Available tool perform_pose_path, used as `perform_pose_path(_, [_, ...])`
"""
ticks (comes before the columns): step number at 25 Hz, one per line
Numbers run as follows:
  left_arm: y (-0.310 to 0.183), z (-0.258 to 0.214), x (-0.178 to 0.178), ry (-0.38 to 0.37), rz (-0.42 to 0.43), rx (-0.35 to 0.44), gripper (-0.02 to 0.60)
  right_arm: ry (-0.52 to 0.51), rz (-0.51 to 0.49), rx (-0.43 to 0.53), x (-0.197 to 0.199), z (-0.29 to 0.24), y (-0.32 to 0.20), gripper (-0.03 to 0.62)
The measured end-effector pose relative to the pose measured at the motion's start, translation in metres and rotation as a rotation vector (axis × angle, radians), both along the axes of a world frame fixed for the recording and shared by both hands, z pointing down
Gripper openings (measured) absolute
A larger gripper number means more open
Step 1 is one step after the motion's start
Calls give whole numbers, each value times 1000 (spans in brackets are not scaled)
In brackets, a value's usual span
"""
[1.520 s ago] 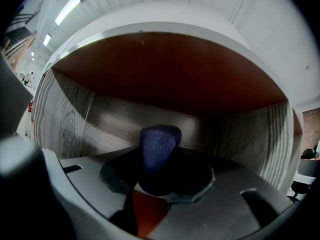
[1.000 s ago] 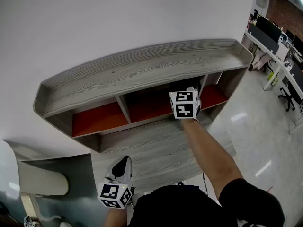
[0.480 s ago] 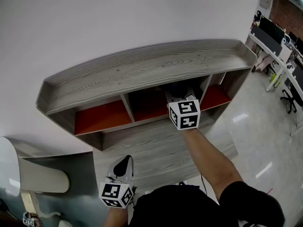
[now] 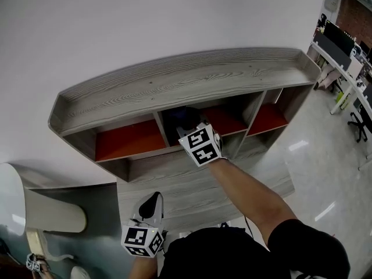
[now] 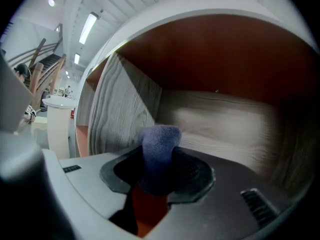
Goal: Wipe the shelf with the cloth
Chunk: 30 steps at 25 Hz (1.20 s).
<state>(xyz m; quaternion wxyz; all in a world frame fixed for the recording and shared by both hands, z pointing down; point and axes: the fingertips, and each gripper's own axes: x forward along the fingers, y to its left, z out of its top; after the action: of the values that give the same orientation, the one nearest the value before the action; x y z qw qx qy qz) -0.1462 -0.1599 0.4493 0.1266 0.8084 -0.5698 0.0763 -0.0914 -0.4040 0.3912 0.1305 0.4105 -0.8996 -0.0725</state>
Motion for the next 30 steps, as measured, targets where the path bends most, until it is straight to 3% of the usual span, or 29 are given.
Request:
perform_pose_path(16, [14, 4, -19, 16, -70, -6, 11, 106, 20, -48, -24, 17, -20, 158])
perform_pose_path(30, [4, 7, -3, 17, -17, -10, 9, 120, 102, -53, 12, 21, -33, 158])
